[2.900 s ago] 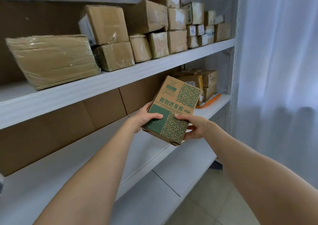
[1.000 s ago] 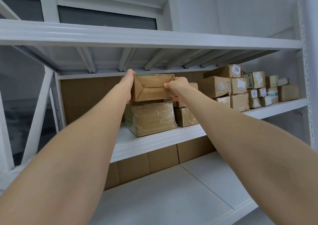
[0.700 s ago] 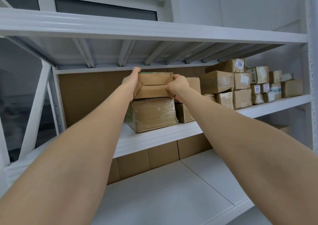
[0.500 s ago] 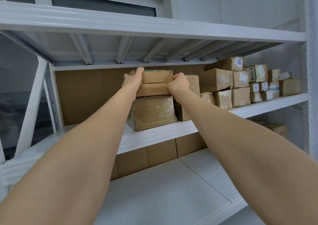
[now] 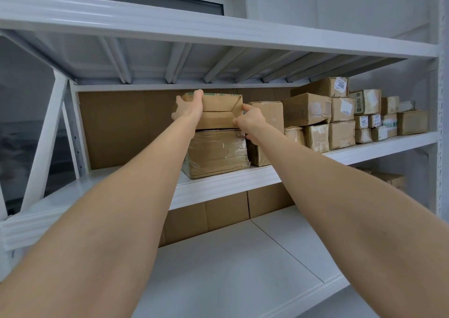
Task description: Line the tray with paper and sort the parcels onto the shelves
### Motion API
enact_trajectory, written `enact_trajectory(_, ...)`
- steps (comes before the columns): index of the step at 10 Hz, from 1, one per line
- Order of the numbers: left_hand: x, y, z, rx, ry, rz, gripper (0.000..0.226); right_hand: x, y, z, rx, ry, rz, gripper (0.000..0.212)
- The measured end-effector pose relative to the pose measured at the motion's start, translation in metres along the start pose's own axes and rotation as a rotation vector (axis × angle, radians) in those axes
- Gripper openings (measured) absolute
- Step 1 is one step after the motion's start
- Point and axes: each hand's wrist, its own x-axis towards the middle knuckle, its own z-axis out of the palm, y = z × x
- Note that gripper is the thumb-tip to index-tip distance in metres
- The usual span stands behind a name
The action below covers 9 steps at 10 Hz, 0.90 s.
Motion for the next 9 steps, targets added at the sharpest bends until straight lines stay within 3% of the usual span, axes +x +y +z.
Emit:
enact_trajectory(2,-0.006,0.001,0.000,0.033,0.040,0.030,0.073,0.000,0.002,0.005,0.030,0.022,0.003,0.072)
enact_trajectory(6,-0.005,0.001,0.000,0.098,0.060,0.160,0.058,-0.003,0.001,0.004,0.086,-0.010,0.004,0.055)
enact_trajectory(8,-0.011,0.005,0.004,0.168,0.102,0.145,0.067,-0.011,-0.001,-0.004,0.063,-0.025,-0.009,0.072)
enact_trajectory(9,-0.015,0.009,0.007,0.206,0.216,0.148,0.073,-0.012,-0.001,-0.011,0.042,0.025,-0.040,0.078)
